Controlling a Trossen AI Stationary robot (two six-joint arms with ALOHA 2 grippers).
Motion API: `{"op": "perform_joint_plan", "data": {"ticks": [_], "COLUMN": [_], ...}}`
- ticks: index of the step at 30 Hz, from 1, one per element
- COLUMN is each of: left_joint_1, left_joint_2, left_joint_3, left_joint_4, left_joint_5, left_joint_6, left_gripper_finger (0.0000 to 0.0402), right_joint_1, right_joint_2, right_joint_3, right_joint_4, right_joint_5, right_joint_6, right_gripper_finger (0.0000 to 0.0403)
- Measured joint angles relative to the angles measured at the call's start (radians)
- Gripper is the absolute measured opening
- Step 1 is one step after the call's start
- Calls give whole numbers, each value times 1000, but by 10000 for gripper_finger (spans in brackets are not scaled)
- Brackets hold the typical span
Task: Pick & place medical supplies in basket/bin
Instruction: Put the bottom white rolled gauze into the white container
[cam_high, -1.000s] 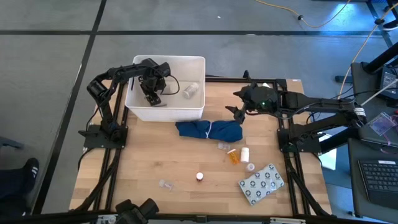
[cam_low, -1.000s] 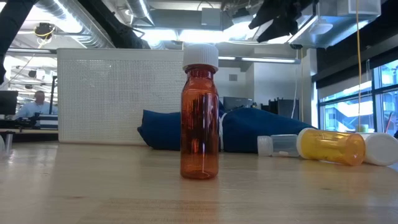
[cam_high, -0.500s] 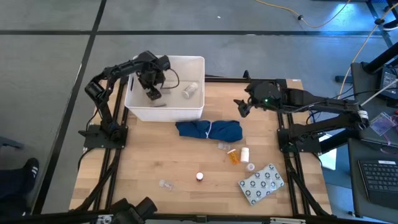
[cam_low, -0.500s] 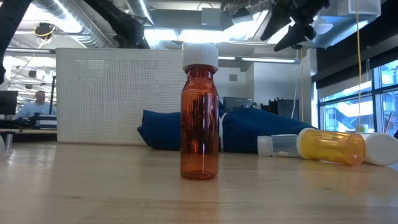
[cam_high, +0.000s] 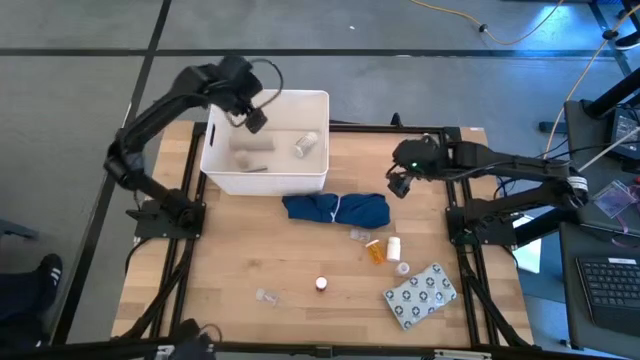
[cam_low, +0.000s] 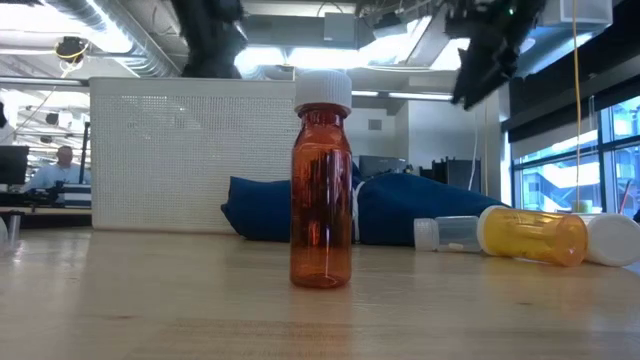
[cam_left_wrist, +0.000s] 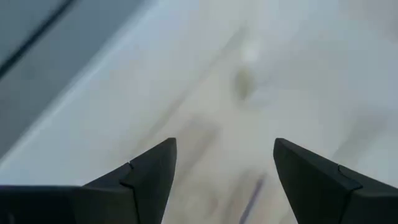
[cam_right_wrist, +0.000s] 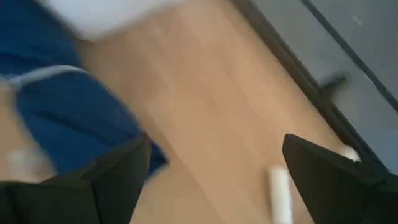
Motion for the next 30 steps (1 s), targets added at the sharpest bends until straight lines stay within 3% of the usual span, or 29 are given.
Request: {"op": "perform_joint_plan", "data": {"ticks": [3,6,12,18,22,26,30], "left_joint_1": [-18,-57,-163,-287,-362,-417,-460], "left_joint_2": [-73,-133,-205,-241,-247,-247,-247], "left_joint_3": [0,0,0,0,0,0,0], "left_joint_4": [80,113,119,119,117,117,117], "left_joint_5": [91,115,115,109,65,46,10], "left_joint_6": [-55,-94,-140,-187,-198,-210,-217], "left_gripper_finger": [260,260,260,260,260,260,260], "right_joint_1": [-43,-105,-262,-401,-462,-508,-528], "right_joint_2": [47,94,203,301,354,401,449], "right_joint_3": [0,0,0,0,0,0,0], "right_joint_4": [-90,-126,-137,-126,-92,-87,-89], "right_joint_5": [78,70,54,0,-9,-117,-124], "right_joint_6": [72,76,64,-78,-142,-216,-260], "right_gripper_finger": [361,361,356,325,311,308,307]}}
